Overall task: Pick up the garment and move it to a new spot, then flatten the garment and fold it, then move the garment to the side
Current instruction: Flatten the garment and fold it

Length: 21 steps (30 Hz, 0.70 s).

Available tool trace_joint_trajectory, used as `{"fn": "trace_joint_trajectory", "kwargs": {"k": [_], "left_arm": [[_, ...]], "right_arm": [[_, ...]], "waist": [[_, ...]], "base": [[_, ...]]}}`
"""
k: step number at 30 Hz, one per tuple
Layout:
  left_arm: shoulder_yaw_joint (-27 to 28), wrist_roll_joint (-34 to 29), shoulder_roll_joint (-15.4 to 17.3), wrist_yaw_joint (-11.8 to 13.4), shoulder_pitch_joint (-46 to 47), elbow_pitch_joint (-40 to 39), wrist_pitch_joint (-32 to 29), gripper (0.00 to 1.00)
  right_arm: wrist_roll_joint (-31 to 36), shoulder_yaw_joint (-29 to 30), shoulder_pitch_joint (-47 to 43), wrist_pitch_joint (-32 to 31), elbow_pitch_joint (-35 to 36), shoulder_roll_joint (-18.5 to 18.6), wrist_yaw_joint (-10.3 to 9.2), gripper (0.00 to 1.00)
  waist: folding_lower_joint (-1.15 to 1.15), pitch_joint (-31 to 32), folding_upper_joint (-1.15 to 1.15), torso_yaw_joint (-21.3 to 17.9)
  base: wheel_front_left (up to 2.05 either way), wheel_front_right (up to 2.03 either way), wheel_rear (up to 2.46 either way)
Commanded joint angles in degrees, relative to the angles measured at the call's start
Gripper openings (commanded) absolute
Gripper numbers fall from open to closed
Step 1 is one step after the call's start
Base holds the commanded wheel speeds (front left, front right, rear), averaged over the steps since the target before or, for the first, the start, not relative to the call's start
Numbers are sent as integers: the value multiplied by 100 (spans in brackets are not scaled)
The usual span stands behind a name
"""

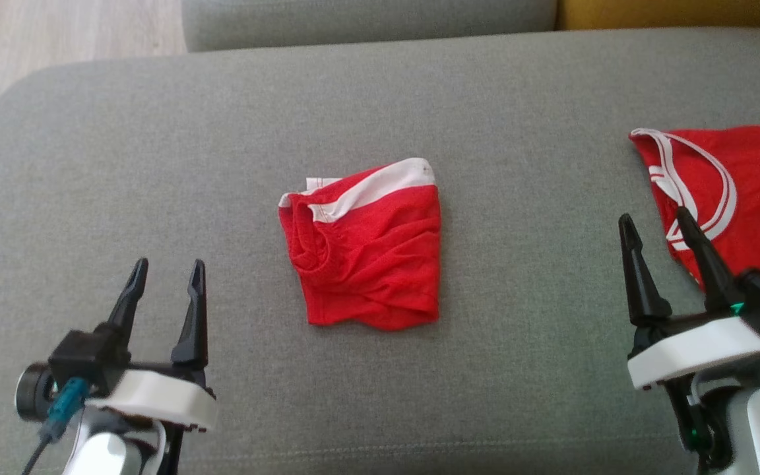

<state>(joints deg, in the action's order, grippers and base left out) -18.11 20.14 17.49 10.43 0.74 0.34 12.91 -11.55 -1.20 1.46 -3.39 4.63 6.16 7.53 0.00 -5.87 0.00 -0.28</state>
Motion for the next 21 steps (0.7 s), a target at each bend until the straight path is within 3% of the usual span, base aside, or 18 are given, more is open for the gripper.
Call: {"fn": "trace_joint_trajectory", "kwargs": {"k": [1, 21], "left_arm": [[175, -70, 149, 53, 106, -155, -19, 100], [80, -56, 253, 218, -331, -287, -200, 100]], "right_arm": [[73, -81, 42, -19, 215, 2, -4, 100], [252, -10, -376, -200, 191, -42, -4, 100]], "waist": [[0, 107, 0, 21], [0, 586, 0, 53]], "base": [[0, 0, 0], [0, 0, 0]]}}
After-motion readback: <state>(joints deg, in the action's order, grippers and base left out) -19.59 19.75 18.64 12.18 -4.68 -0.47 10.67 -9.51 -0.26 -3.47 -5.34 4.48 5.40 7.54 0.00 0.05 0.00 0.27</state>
